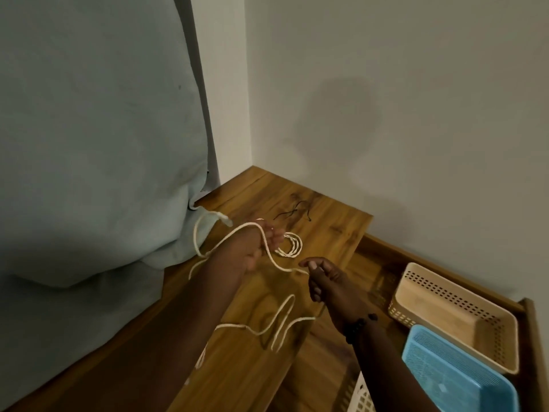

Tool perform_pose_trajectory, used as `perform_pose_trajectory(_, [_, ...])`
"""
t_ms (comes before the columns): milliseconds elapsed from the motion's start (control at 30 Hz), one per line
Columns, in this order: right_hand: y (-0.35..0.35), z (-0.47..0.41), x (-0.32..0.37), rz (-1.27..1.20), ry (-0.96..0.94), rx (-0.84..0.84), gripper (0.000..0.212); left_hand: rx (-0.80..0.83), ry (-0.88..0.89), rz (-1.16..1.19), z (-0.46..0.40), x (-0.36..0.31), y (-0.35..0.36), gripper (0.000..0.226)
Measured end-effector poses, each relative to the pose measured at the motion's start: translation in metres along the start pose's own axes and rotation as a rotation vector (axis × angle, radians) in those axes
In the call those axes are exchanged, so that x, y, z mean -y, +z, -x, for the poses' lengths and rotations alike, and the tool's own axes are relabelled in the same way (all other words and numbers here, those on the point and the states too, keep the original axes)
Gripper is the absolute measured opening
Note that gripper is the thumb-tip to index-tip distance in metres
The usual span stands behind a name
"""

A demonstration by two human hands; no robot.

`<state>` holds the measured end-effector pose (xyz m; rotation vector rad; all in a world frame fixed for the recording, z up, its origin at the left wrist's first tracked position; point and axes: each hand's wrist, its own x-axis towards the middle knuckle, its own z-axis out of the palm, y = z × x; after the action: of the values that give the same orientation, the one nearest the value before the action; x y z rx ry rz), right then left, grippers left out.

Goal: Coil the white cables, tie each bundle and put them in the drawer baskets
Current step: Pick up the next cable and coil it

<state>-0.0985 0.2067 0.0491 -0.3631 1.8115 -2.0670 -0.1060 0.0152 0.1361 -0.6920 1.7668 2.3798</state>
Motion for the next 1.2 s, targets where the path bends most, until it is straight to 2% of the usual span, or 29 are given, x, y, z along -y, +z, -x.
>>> perform_pose_trajectory(67, [-0.009, 0.003, 0.001, -0.060, -0.010, -0.065, 0.030, 0.119, 0.114, -0.109, 0.007, 0.002, 0.013, 0.035])
perform_pose_trajectory(133, [-0.018, 0.006, 0.001, -0.088, -0.032, -0.124, 0.032, 0.152, 0.218, -0.083, 0.010, -0.002, 0.022, 0.036])
perform_pose_trajectory(267, [-0.035, 0.014, 0.003, -0.079, -0.045, -0.214, 0.041, 0.006, 0.068, 0.320, 0.024, -0.014, 0.052, 0.036])
perform_pose_trajectory(367, [-0.042, 0.020, 0.009, 0.004, -0.038, -0.194, 0.038, -0.130, -0.013, 0.433, 0.031, -0.018, 0.068, 0.034])
perform_pose_trajectory(467, [-0.048, 0.027, 0.022, 0.239, 0.001, -0.187, 0.031, -0.218, 0.043, 0.232, 0.045, -0.019, 0.088, 0.036])
perform_pose_trajectory(533, [-0.047, 0.029, 0.041, 0.338, -0.050, -0.220, 0.037, -0.162, 0.102, 0.072, 0.053, -0.015, 0.101, 0.032])
perform_pose_trajectory(667, [-0.040, 0.031, 0.102, 0.062, -0.146, -0.172, 0.058, 0.076, 0.084, -0.149, 0.061, 0.006, 0.117, 0.027])
perform_pose_trajectory(700, [-0.040, 0.032, 0.119, 0.042, -0.124, -0.146, 0.065, 0.115, 0.080, -0.187, 0.061, 0.012, 0.121, 0.031])
perform_pose_trajectory(767, [-0.043, 0.036, 0.146, 0.159, -0.084, -0.120, 0.071, 0.132, 0.089, -0.265, 0.063, 0.018, 0.129, 0.042])
perform_pose_trajectory(833, [-0.047, 0.041, 0.162, 0.326, -0.100, -0.105, 0.059, 0.128, 0.111, -0.392, 0.066, 0.019, 0.134, 0.048])
perform_pose_trajectory(933, [-0.057, 0.044, 0.167, 0.413, -0.200, -0.102, 0.025, 0.274, 0.217, -0.597, 0.072, 0.020, 0.135, 0.030])
perform_pose_trajectory(1000, [-0.060, 0.047, 0.168, 0.378, -0.234, -0.079, 0.026, 0.329, 0.310, -0.778, 0.076, 0.023, 0.136, 0.032])
perform_pose_trajectory(1100, [-0.062, 0.056, 0.168, 0.402, -0.273, 0.045, 0.039, 0.327, 0.338, -0.817, 0.077, 0.024, 0.140, 0.030])
perform_pose_trajectory(1167, [-0.064, 0.061, 0.168, 0.505, -0.341, 0.085, 0.029, 0.313, 0.285, -0.793, 0.078, 0.023, 0.140, 0.025])
perform_pose_trajectory(1200, [-0.065, 0.062, 0.169, 0.528, -0.382, 0.050, 0.023, 0.334, 0.251, -0.794, 0.078, 0.023, 0.139, 0.021])
